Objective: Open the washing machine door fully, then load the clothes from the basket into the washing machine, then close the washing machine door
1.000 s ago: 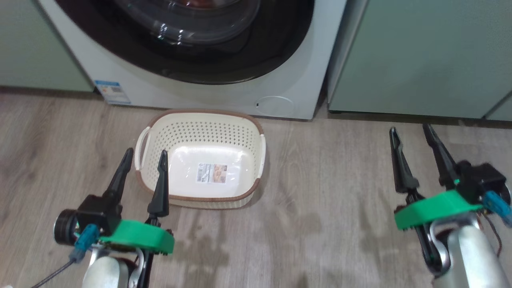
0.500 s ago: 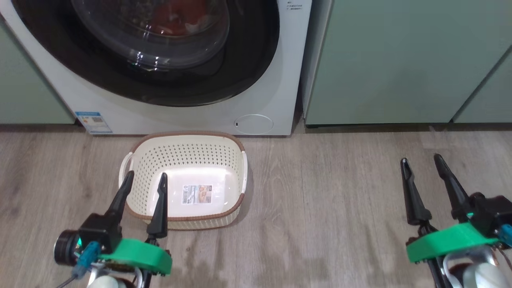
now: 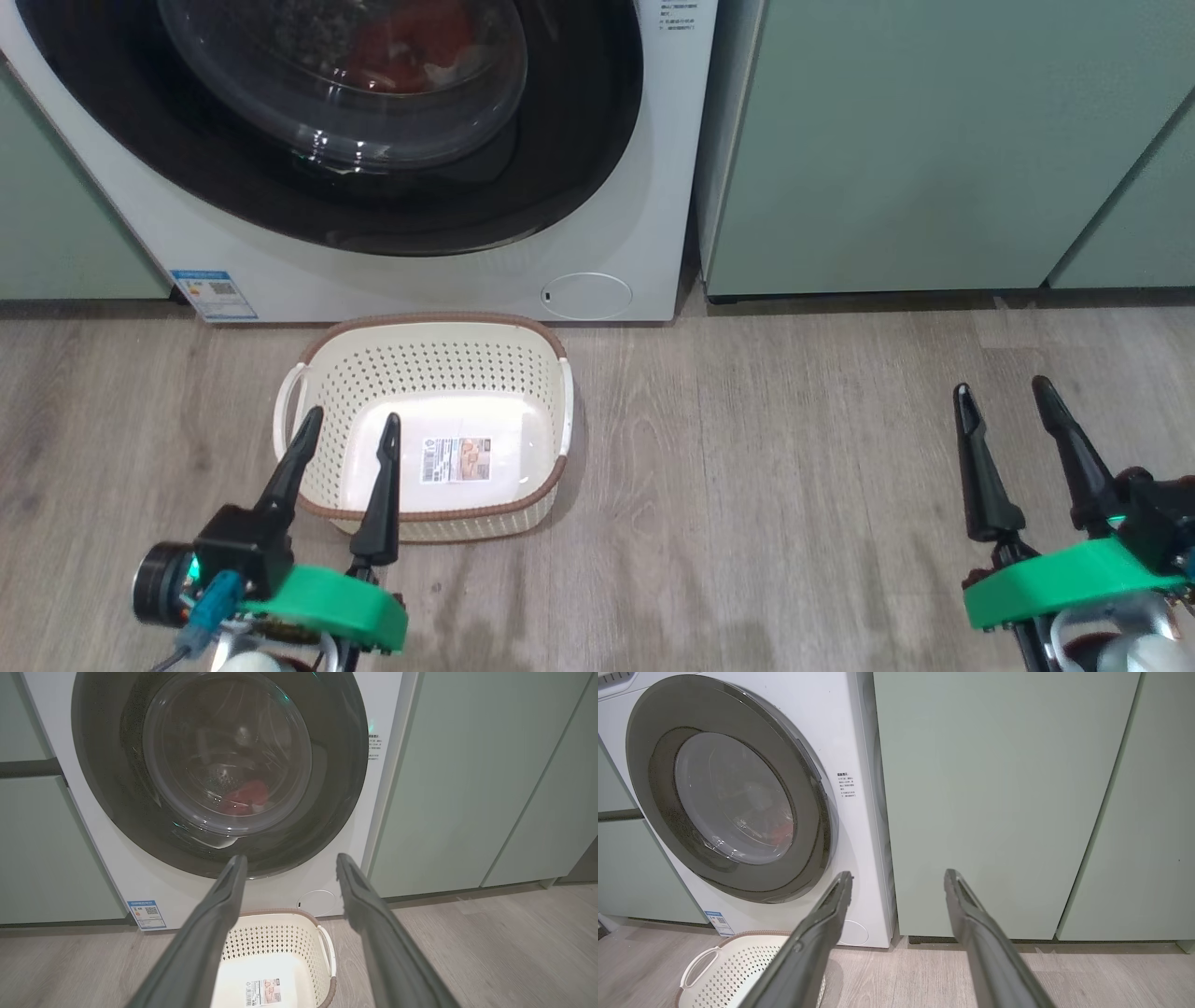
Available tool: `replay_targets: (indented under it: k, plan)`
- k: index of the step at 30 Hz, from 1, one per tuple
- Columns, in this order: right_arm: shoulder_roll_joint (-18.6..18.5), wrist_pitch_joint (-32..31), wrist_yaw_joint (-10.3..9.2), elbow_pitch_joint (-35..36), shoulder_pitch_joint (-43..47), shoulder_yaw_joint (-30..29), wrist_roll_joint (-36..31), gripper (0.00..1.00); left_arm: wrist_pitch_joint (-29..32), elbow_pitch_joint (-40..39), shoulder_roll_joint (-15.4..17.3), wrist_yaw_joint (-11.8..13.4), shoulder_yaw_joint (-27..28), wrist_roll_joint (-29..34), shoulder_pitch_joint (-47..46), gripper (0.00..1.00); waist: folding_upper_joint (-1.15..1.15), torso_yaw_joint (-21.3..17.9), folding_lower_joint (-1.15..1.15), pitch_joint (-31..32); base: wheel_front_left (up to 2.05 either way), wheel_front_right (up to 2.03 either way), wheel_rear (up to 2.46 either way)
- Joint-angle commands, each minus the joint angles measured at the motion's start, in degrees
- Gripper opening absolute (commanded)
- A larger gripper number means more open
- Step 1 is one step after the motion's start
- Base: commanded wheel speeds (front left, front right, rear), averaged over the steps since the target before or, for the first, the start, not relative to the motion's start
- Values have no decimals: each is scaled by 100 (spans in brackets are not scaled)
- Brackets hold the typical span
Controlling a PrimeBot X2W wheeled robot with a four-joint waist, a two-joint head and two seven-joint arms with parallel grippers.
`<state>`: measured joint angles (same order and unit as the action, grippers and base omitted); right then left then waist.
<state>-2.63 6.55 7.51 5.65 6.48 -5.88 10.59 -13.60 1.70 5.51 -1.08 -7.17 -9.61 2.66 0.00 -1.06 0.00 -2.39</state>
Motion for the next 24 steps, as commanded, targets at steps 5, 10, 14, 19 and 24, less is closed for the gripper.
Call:
replay_targets:
  k: [5,10,14,19,24]
  plan:
    - [-25,25,-2,234,-150,90,32,100,3,-206,86,45,163,-29,-201,100,0,16,0,-4,0,0,0]
    - [-25,41,-2,223,-157,80,34,100,4,-203,90,85,154,-45,-194,100,0,30,0,-3,0,0,0]
    - [-25,53,-2,221,-159,81,48,100,6,-213,96,115,154,-63,-192,100,0,37,0,-14,0,0,0]
    - [-25,68,-2,221,-159,76,64,100,4,-222,115,132,142,-81,-192,100,0,45,0,-30,0,0,0]
    - [-25,83,-2,218,-160,79,82,100,5,-232,131,160,130,-91,-190,100,0,53,0,-43,0,0,0]
